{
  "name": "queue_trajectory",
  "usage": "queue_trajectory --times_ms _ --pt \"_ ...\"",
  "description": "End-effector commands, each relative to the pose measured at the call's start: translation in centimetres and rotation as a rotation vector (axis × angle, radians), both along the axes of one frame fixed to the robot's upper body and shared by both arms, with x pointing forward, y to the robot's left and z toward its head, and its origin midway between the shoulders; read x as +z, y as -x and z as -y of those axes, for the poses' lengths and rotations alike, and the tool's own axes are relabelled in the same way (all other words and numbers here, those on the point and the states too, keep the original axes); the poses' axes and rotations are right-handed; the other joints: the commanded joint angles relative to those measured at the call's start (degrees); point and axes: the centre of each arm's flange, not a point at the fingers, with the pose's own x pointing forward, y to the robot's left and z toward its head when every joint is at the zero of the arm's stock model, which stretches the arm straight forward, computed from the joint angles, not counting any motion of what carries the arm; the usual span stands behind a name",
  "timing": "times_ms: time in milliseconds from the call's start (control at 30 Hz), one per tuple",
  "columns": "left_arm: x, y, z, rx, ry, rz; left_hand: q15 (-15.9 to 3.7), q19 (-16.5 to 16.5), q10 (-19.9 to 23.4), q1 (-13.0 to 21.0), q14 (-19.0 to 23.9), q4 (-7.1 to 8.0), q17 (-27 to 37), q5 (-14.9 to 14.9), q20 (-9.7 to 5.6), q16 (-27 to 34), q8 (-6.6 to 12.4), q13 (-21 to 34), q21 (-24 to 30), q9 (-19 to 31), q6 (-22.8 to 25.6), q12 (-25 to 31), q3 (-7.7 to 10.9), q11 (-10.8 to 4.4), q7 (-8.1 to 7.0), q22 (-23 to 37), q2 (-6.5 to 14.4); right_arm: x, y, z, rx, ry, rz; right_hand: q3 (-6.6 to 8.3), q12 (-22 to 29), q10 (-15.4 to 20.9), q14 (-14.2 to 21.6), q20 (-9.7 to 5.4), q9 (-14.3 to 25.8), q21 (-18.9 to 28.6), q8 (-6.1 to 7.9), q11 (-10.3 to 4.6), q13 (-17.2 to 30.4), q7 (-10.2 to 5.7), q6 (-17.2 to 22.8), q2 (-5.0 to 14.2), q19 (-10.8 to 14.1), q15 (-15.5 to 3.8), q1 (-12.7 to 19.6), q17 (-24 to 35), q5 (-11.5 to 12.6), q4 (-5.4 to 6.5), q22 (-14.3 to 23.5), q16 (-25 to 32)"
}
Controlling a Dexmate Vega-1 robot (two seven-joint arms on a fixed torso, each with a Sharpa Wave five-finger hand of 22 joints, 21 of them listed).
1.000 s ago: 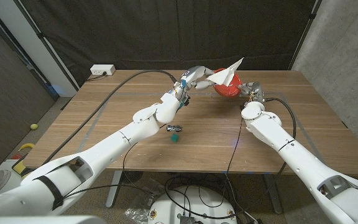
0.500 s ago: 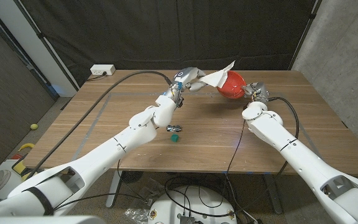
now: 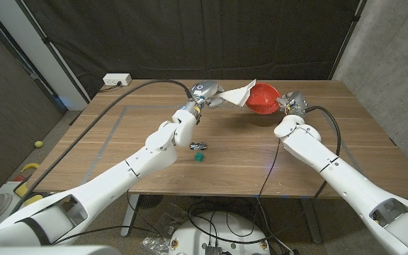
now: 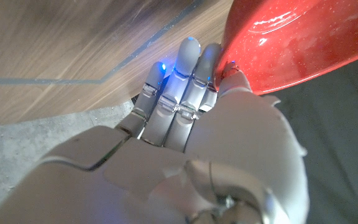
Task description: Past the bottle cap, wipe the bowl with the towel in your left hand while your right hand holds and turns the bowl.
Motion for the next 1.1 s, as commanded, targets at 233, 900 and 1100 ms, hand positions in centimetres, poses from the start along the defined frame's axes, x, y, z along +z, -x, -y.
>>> queue_trajectory --times_ms 233,900,1100 --pt "0.1 -0.4 -1.5 0.251 -0.140 -0.090 -6.02 -0.02 1.49 0.62 0.60 -0.08 0.13 0.39 -0.98 -0.14 -0.03 0.19 0.56 0.34 0.68 -0.19 -0.17 -1.06 0.06 -0.09 0.21 0.2 1.0 -1.1 -0.016 0.263 -0.189 -0.47 -0.59 -0.04 0.09 -7.09 0.34 -0.53 -0.03 -0.23 0.31 -1.15 0.39 0.42 -0.25 -1.78 -0.19 0.20 -0.16 -0.08 0.12 -0.57" --pt "-0.5 -2.2 -1.4 0.406 -0.290 -0.199 -6.07 -0.20 1.55 0.91 0.67 -0.16 0.32 0.38 -0.99 -0.34 -0.59 0.23 1.25 0.40 0.58 -0.68 -0.31 -1.08 -0.04 -0.20 0.16 -1.1 0.1 -1.5 0.046 0.389 -0.415 -0.64 -1.29 0.04 -0.26 -7.30 -0.27 -1.19 -0.48 -0.17 -0.09 -1.48 0.38 0.55 -0.39 -1.81 -0.29 -0.02 -0.18 0.09 0.17 -1.49" --pt "-0.7 -2.5 -1.3 0.435 -0.321 -0.218 -6.06 -0.42 1.60 1.07 0.69 -0.23 0.46 0.34 -0.99 -0.40 -0.89 0.20 1.53 0.44 0.38 -0.94 -0.41 -1.09 0.08 -0.24 0.11 -1.1 -0.1 -1.6 0.054 0.402 -0.454 -0.64 -1.42 -0.21 -0.43 -7.34 -0.67 -1.19 -0.76 -0.11 0.07 -1.31 0.20 0.53 -0.26 -1.81 -0.14 -0.35 -0.24 0.02 0.18 -1.96"
